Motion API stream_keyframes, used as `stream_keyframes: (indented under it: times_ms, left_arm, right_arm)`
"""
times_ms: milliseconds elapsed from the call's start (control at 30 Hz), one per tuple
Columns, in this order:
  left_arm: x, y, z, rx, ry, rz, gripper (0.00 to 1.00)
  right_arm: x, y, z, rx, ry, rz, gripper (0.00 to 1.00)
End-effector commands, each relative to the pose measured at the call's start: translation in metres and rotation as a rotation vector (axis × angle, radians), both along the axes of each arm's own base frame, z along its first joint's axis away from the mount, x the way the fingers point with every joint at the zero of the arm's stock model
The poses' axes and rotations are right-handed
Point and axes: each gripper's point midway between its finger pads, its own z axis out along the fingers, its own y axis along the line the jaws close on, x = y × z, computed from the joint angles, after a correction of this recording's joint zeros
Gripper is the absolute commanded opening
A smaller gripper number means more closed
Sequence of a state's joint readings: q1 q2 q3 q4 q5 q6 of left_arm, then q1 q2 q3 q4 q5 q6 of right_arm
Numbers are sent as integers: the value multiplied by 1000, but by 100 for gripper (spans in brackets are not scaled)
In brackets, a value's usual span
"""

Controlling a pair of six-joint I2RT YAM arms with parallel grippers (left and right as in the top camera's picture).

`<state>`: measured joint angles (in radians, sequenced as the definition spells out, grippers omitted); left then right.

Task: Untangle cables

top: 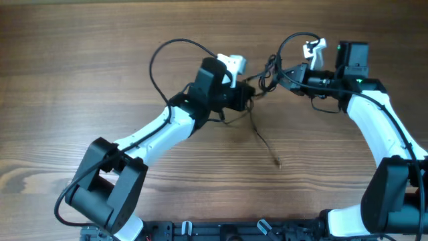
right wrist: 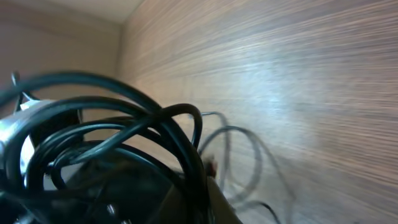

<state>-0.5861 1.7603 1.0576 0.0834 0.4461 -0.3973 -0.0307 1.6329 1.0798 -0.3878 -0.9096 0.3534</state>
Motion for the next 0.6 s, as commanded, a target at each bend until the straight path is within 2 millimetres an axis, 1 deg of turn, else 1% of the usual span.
stream_keyframes:
  times_ms: [0, 33, 100, 167, 300, 367, 400, 467, 533, 567]
  left_arm:
    - [-29, -27, 7, -58, -19, -172, 4]
    - [-32, -30, 10, -72, -21, -190, 4]
    - [-34, -30, 9, -68, -14, -197, 4]
    - [-30, -26, 8, -67, -16, -185, 4]
    - [-4, -7, 16, -85, -52, -123, 4]
    - [8, 3, 20, -97, -72, -92, 4]
    - [15, 9, 22, -99, -84, -72, 4]
    - [25, 19, 22, -89, -93, -32, 4]
    - [31, 25, 21, -86, -95, -8, 4]
    - [31, 24, 24, -94, -105, -12, 4]
  right_arm:
    - [-8, 18, -3, -15, 6, 48, 4]
    - [-9, 19, -9, -48, 19, 39, 4]
    - [-12, 24, -10, -53, 25, 53, 4]
    - [-13, 25, -12, -57, 32, 55, 4]
    - [-14, 12, -28, -142, 99, -16, 4]
    - [-16, 12, -29, -129, 133, -33, 4]
    - [-18, 15, -27, -105, 136, -15, 4]
    - [-23, 18, -26, -88, 153, -2, 4]
    - [-25, 18, -27, -88, 169, -3, 4]
    - [-25, 19, -26, -82, 169, 0, 4]
